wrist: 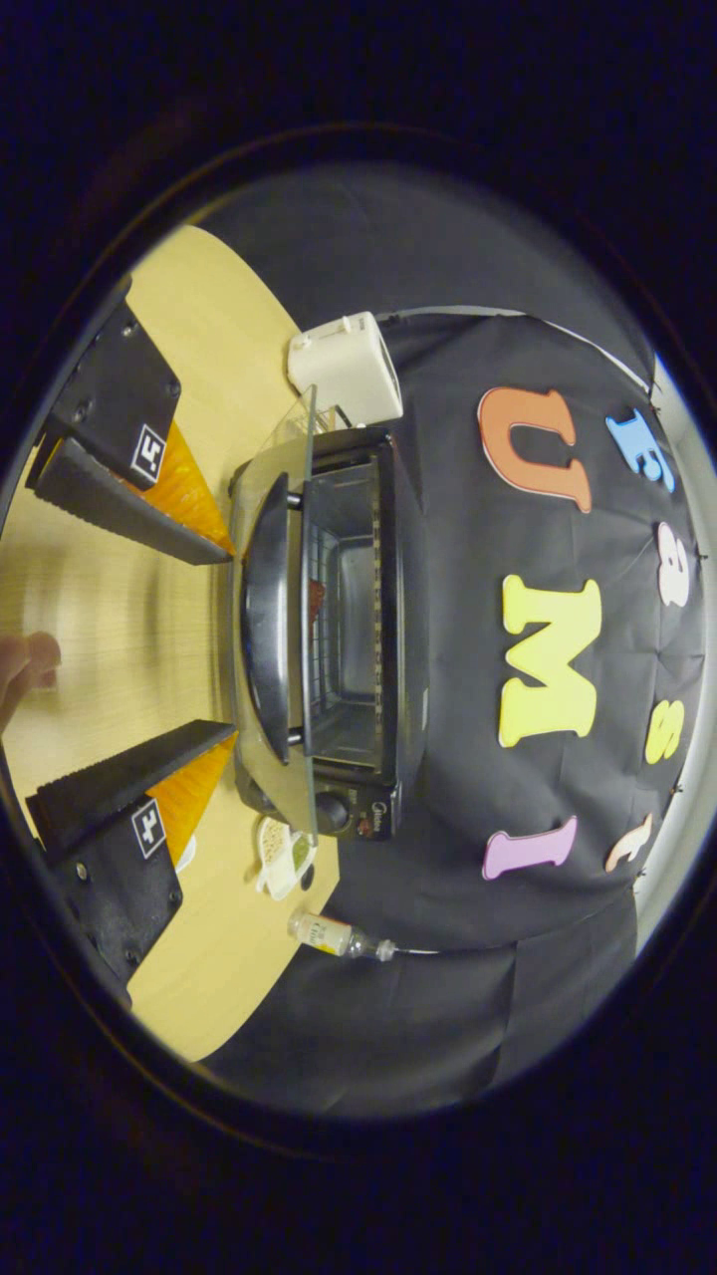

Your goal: Open the toaster oven, put the food inside, and close the toaster oven door.

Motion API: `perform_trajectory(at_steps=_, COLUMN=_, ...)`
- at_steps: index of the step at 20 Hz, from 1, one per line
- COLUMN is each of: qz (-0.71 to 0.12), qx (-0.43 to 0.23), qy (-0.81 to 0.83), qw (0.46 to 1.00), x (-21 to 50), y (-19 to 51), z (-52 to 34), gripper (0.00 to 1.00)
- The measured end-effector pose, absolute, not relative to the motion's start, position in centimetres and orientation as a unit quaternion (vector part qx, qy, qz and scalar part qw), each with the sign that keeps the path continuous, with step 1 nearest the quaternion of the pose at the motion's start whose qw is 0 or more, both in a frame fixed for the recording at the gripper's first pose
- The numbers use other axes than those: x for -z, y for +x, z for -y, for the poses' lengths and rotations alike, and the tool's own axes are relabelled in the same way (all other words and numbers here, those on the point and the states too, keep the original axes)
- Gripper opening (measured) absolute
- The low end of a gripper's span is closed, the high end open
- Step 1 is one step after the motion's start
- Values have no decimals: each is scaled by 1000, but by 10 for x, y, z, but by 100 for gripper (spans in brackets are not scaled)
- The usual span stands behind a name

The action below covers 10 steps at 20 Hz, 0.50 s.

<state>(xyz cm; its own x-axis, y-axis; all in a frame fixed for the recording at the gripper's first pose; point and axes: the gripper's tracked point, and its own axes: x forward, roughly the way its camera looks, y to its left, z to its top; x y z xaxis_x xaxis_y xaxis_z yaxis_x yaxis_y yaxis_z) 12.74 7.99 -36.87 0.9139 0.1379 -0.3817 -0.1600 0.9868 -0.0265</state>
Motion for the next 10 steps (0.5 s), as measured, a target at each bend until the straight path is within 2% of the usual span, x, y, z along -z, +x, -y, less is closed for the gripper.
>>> perform_trajectory(at_steps=5, qz=-141, qx=-71, qy=-14, qw=987, x=337, y=154, z=-81, gripper=100)
perform_trajectory(at_steps=10, qz=-52, qx=-72, qy=-5, qw=996, x=261, y=117, z=-57, gripper=100)
